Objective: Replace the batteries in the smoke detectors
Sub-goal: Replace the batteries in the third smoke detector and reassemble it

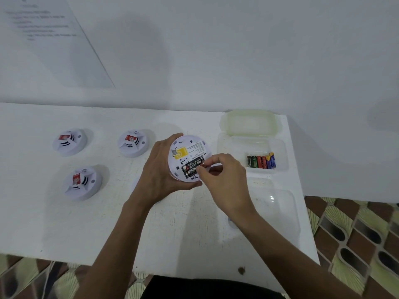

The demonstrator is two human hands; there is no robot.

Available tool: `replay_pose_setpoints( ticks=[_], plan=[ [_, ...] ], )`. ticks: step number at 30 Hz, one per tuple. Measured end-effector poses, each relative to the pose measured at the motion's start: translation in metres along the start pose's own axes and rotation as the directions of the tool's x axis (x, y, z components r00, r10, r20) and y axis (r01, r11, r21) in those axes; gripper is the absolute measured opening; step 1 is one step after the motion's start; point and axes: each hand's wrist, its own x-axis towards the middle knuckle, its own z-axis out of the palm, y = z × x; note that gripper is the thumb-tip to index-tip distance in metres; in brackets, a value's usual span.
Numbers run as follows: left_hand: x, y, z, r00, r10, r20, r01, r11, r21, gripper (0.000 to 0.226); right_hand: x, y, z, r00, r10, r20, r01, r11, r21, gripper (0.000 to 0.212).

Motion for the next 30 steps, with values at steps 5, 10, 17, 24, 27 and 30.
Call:
replay_pose_setpoints(
  ticks=[5,10,17,24,27,30],
  plan=[
    [0.001,-0.001,0.000,0.999,0.035,-0.029,-0.033,0.997,0.065,0.072,0.003,-0.002,0.000,0.995,0.095,0.044,-0.094,0.995,-0.020,0.013],
    [-0.004,-0.008,0.005,0.999,0.029,-0.021,-0.027,0.995,0.099,0.082,0.000,-0.006,-0.003,0.995,0.066,0.071,-0.066,0.998,-0.004,0.014],
    [0.007,0.001,0.001,1.000,-0.013,0.000,0.013,1.000,-0.019,0.063,-0.010,-0.002,-0.002,0.989,-0.135,-0.054,0.129,0.987,-0.100,0.017],
    [0.013,0.004,0.008,0.997,-0.067,0.048,0.069,0.997,-0.024,0.066,-0.010,0.001,-0.031,0.989,-0.110,-0.102,0.130,0.970,0.207,0.015],
    [0.013,0.004,0.008,0.986,-0.144,0.079,0.151,0.984,-0.094,0.069,-0.007,0.015,-0.065,0.998,-0.050,-0.028,0.055,0.980,0.193,0.015],
    [0.006,0.003,0.013,0.978,-0.182,0.097,0.192,0.976,-0.105,0.079,-0.010,0.036,-0.098,0.997,-0.011,0.082,0.007,0.998,0.057,0.013]
  ],
)
